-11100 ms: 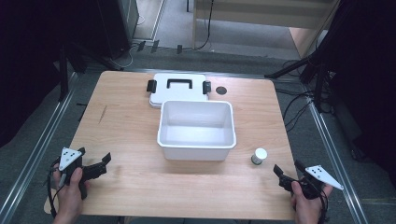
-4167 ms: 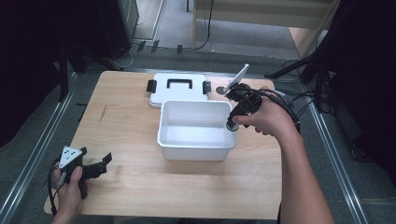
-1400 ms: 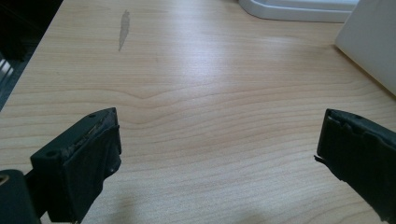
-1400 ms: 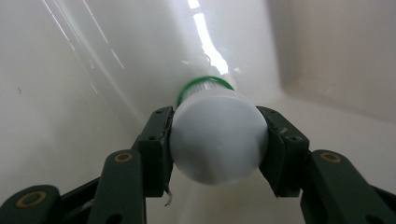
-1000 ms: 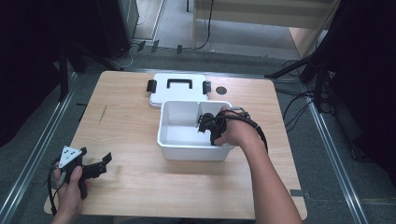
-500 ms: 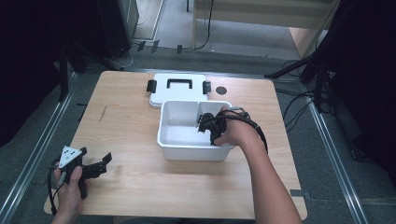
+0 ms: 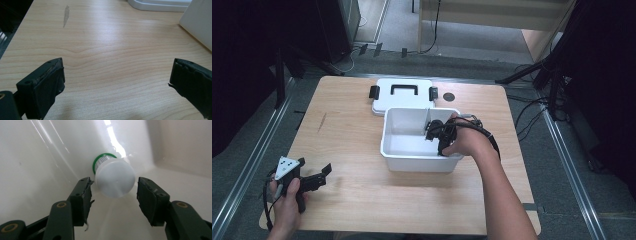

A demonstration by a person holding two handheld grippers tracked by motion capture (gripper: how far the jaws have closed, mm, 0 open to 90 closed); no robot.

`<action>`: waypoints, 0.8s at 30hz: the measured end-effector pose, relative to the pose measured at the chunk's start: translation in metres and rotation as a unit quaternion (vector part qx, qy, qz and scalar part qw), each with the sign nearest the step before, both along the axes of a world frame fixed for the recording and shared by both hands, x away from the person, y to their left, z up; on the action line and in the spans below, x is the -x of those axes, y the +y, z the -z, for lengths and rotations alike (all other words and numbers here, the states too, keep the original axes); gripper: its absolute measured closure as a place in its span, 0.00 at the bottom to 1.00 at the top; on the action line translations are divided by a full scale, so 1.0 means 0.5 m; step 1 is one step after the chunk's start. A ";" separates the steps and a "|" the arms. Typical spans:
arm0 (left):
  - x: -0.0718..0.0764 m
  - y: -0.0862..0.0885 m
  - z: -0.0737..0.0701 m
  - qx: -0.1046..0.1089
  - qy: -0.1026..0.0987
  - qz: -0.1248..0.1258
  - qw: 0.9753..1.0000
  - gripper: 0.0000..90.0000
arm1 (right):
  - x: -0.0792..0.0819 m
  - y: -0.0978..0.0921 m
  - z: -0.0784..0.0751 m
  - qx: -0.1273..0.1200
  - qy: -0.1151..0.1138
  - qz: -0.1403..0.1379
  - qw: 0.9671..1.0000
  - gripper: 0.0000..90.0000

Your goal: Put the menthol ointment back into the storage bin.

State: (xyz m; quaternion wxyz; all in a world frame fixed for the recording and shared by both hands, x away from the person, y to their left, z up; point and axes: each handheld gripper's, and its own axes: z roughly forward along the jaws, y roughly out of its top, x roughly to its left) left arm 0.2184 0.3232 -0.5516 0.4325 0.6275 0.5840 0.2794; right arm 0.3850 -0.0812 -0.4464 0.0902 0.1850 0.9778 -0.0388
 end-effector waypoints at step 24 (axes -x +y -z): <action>0.000 0.000 0.000 0.000 -0.001 -0.001 1.000 0.00 | 0.030 -0.067 -0.145 -0.122 -0.057 0.073 0.988 0.15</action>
